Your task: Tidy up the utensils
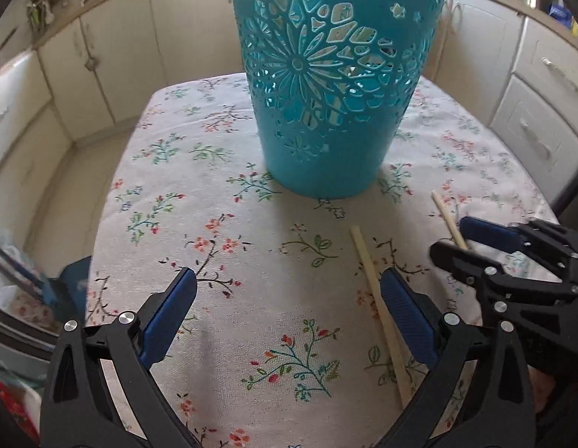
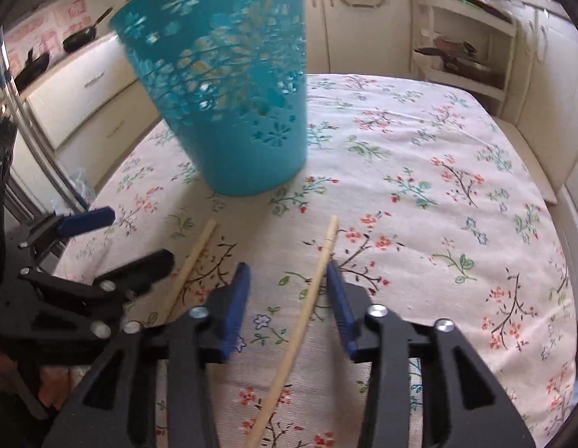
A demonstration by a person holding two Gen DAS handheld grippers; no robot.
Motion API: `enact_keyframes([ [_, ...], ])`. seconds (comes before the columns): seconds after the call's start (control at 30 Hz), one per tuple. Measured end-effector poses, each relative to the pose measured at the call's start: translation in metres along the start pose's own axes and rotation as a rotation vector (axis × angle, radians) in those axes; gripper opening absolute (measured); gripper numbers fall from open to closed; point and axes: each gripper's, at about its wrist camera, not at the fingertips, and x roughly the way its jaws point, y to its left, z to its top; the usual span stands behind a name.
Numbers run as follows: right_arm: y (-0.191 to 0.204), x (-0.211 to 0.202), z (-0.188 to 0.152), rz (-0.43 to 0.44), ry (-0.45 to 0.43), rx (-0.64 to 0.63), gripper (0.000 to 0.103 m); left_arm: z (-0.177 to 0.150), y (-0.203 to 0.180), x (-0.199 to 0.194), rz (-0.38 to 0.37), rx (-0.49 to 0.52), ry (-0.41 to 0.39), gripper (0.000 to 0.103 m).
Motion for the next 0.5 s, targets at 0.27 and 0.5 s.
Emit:
enact_keyframes([
  [0.27, -0.011, -0.007, 0.0, -0.001, -0.018, 0.084, 0.043, -0.001, -0.022, 0.005, 0.055, 0.054, 0.049, 0.076],
  [0.5, -0.018, -0.009, -0.001, 0.017, -0.026, 0.134, 0.046, 0.003, -0.035, 0.003, 0.012, 0.058, 0.061, 0.041],
])
